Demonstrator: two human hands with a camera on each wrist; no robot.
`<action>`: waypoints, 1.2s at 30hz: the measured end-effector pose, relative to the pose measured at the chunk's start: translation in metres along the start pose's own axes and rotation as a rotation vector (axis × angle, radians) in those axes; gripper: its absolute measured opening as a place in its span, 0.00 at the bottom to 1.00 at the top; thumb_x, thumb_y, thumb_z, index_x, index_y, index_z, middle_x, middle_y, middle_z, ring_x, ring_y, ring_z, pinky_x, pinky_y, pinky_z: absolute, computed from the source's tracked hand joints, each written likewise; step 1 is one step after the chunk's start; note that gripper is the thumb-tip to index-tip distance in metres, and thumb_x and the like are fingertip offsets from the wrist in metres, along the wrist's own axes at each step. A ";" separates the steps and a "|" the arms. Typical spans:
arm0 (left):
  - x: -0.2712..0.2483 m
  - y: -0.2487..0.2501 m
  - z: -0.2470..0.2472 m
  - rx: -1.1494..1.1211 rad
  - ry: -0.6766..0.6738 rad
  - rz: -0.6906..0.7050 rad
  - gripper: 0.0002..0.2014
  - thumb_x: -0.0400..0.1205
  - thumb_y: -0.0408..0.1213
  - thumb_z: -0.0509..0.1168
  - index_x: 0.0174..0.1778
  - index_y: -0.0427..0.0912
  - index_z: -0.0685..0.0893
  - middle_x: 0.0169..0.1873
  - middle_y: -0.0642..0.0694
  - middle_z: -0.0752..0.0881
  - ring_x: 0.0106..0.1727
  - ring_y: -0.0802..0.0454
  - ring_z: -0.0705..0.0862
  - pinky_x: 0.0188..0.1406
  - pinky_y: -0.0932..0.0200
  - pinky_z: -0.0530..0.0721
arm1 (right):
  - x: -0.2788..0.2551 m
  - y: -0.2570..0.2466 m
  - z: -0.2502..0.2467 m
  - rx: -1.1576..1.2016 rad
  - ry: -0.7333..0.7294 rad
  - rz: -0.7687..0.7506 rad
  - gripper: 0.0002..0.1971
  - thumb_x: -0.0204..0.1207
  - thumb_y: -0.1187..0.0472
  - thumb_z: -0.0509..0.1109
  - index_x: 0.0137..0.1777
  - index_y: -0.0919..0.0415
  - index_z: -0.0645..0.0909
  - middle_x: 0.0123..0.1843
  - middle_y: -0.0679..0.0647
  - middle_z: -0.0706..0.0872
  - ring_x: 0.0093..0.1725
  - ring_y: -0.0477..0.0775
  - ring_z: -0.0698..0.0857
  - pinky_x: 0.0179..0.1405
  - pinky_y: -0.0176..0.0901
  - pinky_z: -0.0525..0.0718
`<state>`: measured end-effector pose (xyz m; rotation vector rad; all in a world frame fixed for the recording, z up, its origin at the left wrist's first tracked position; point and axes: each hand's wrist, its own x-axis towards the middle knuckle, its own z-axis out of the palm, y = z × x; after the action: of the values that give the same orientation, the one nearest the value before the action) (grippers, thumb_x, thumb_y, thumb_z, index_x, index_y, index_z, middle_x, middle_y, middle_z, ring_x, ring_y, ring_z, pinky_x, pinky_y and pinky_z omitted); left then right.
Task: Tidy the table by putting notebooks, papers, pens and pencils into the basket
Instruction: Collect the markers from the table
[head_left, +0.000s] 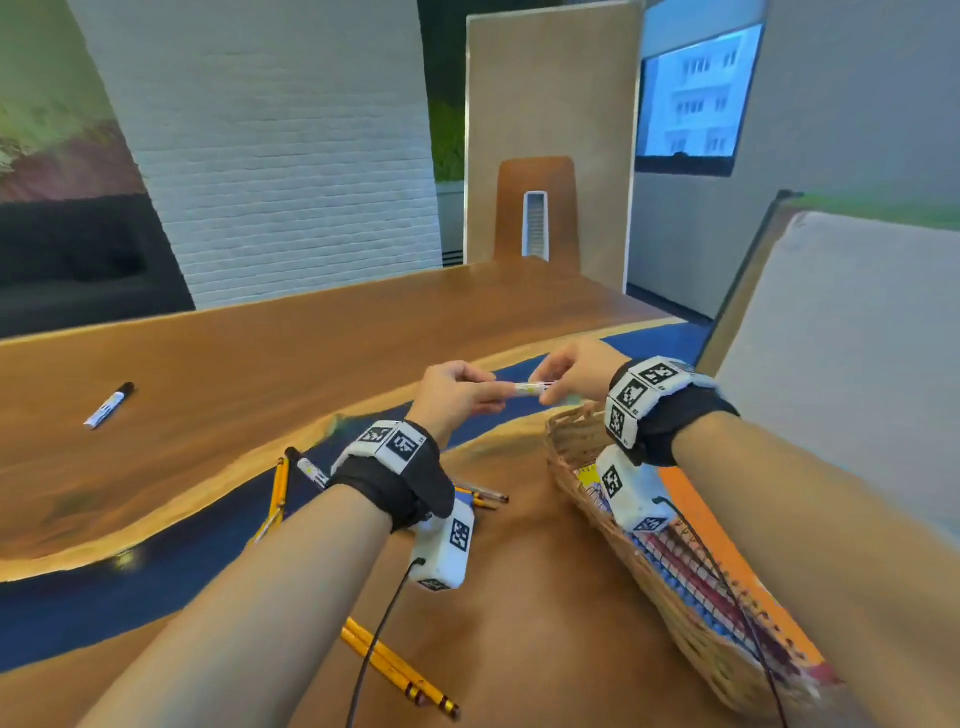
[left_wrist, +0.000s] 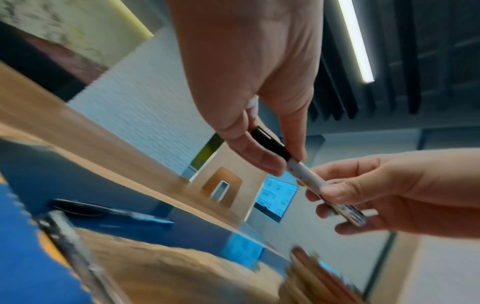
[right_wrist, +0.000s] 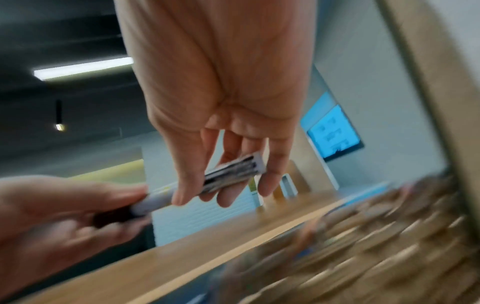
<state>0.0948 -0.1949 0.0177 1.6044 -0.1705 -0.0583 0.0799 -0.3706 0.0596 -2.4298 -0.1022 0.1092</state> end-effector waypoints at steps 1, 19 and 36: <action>-0.001 -0.001 0.011 0.029 -0.039 -0.002 0.11 0.69 0.24 0.77 0.34 0.34 0.79 0.31 0.41 0.84 0.29 0.50 0.86 0.34 0.63 0.87 | -0.004 0.009 -0.010 -0.042 0.002 0.024 0.13 0.68 0.68 0.77 0.52 0.58 0.88 0.41 0.53 0.86 0.40 0.48 0.82 0.40 0.38 0.78; 0.025 0.003 0.110 0.188 -0.091 0.072 0.15 0.74 0.33 0.75 0.55 0.38 0.83 0.45 0.44 0.87 0.44 0.50 0.85 0.47 0.54 0.85 | -0.007 0.079 -0.037 -0.068 -0.008 0.135 0.07 0.67 0.66 0.78 0.35 0.57 0.82 0.31 0.50 0.84 0.27 0.42 0.83 0.30 0.32 0.84; 0.021 -0.019 0.128 0.981 -0.476 0.127 0.14 0.81 0.44 0.66 0.58 0.41 0.84 0.53 0.44 0.86 0.52 0.50 0.83 0.45 0.62 0.79 | -0.009 0.097 -0.033 -0.130 0.043 0.394 0.15 0.66 0.65 0.79 0.53 0.68 0.85 0.49 0.64 0.90 0.52 0.62 0.89 0.58 0.58 0.86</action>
<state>0.0987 -0.3240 -0.0053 2.5300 -0.7589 -0.2940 0.0782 -0.4662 0.0216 -2.5510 0.4026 0.2326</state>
